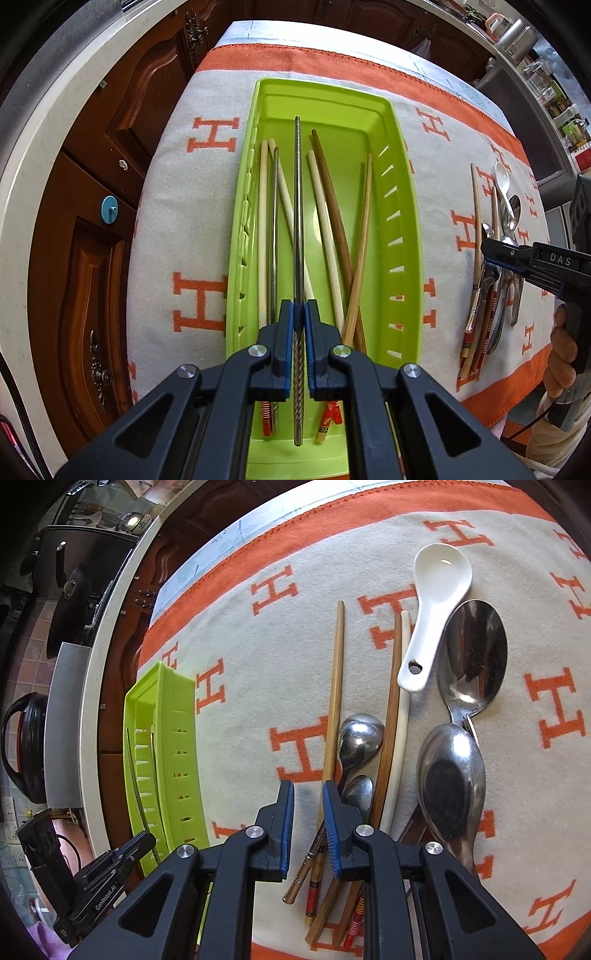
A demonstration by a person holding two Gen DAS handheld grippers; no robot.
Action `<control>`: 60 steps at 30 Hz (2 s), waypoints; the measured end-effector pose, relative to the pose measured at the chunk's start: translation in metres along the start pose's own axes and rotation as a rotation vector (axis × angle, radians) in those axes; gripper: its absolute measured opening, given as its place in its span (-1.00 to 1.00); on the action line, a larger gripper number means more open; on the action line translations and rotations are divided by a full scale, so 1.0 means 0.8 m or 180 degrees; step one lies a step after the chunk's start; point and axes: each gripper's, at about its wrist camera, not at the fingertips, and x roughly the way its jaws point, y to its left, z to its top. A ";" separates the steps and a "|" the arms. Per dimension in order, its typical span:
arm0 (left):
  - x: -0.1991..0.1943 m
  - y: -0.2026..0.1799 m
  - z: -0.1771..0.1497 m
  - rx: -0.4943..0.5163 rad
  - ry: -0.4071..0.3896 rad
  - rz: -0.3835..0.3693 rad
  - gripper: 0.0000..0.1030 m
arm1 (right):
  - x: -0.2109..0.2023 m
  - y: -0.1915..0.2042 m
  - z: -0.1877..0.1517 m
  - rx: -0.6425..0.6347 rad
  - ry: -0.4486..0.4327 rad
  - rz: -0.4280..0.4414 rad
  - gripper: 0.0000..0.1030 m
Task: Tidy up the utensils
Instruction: 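Place the metal chopstick in the tray with the left tool while the right tool grasps a bamboo chopstick, then carry the bamboo chopstick into the green tray and open the right tool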
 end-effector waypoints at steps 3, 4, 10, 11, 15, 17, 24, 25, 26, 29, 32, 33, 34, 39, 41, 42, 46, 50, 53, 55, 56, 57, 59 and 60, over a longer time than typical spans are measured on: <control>0.003 0.001 -0.001 0.0009 0.0012 0.0030 -0.93 | 0.001 0.005 0.002 -0.0020 0.0000 -0.0137 -0.65; 0.005 0.001 -0.002 0.0009 0.0020 0.0023 -0.93 | 0.001 0.008 0.003 -0.0017 0.0007 -0.0184 -0.65; 0.009 -0.001 -0.002 0.0011 0.0042 -0.0029 -0.93 | 0.013 0.023 0.010 -0.0077 0.0089 -0.0585 -0.68; 0.010 -0.002 -0.002 0.0005 0.0038 -0.0035 -0.93 | 0.015 0.026 0.011 -0.0098 0.0099 -0.0632 -0.68; 0.010 -0.002 -0.001 -0.0027 0.0027 -0.0048 -0.90 | 0.016 0.037 0.009 -0.0190 0.0075 -0.0822 -0.83; 0.008 -0.001 0.000 -0.0037 0.0017 -0.0048 -0.86 | 0.014 0.035 0.010 -0.0131 0.0060 -0.0787 -0.85; -0.020 -0.004 -0.007 -0.0057 -0.0181 -0.0110 -0.52 | 0.011 0.018 0.004 0.0002 0.0077 -0.0390 -0.88; -0.024 -0.004 -0.009 -0.0054 -0.0211 -0.0102 -0.48 | 0.009 0.018 0.002 0.0007 0.0072 -0.0338 -0.88; -0.030 -0.004 -0.010 -0.0056 -0.0253 -0.0087 -0.45 | 0.008 0.019 0.000 0.0003 0.0074 -0.0300 -0.88; -0.048 -0.002 -0.014 -0.0090 -0.0410 -0.0006 -0.20 | 0.002 0.027 -0.008 -0.0038 0.0064 -0.0164 -0.88; -0.062 -0.001 -0.015 -0.0087 -0.0581 0.0189 -0.09 | -0.008 0.040 -0.015 -0.0118 0.0045 -0.0045 -0.88; -0.065 0.000 -0.016 -0.0101 -0.0619 0.0246 -0.08 | -0.011 0.045 -0.017 -0.0134 0.0046 -0.0003 -0.88; -0.066 0.002 -0.016 -0.0116 -0.0639 0.0272 -0.07 | -0.015 0.050 -0.018 -0.0159 0.0041 0.0041 -0.88; -0.068 0.009 -0.019 -0.0180 -0.0679 0.0320 0.02 | -0.041 0.079 -0.029 -0.0262 0.0040 0.0346 -0.88; -0.067 0.010 -0.020 -0.0190 -0.0700 0.0334 0.12 | -0.049 0.093 -0.034 -0.0315 0.0053 0.0478 -0.88; -0.068 0.010 -0.021 -0.0195 -0.0718 0.0339 0.16 | -0.053 0.100 -0.036 -0.0337 0.0076 0.0557 -0.88; -0.069 0.009 -0.024 -0.0208 -0.0753 0.0344 0.18 | -0.066 0.124 -0.049 -0.0453 0.0148 0.0793 -0.88; -0.071 0.010 -0.026 -0.0236 -0.0794 0.0341 0.29 | -0.069 0.147 -0.063 -0.0541 0.0221 0.0927 -0.88; -0.073 0.011 -0.028 -0.0249 -0.0821 0.0353 0.32 | -0.063 0.162 -0.068 -0.0588 0.0266 0.0983 -0.88; -0.073 0.013 -0.029 -0.0260 -0.0826 0.0355 0.33 | -0.057 0.170 -0.072 -0.0631 0.0310 0.1003 -0.87; -0.073 0.014 -0.030 -0.0265 -0.0826 0.0357 0.33 | -0.053 0.174 -0.074 -0.0654 0.0311 0.0981 -0.87; -0.072 0.016 -0.030 -0.0271 -0.0823 0.0359 0.33 | -0.049 0.179 -0.075 -0.0682 0.0320 0.0954 -0.87; -0.071 0.019 -0.031 -0.0295 -0.0815 0.0356 0.33 | -0.037 0.185 -0.075 -0.0708 0.0353 0.0934 -0.87; -0.070 0.020 -0.031 -0.0309 -0.0811 0.0349 0.33 | -0.033 0.188 -0.075 -0.0722 0.0362 0.0917 -0.87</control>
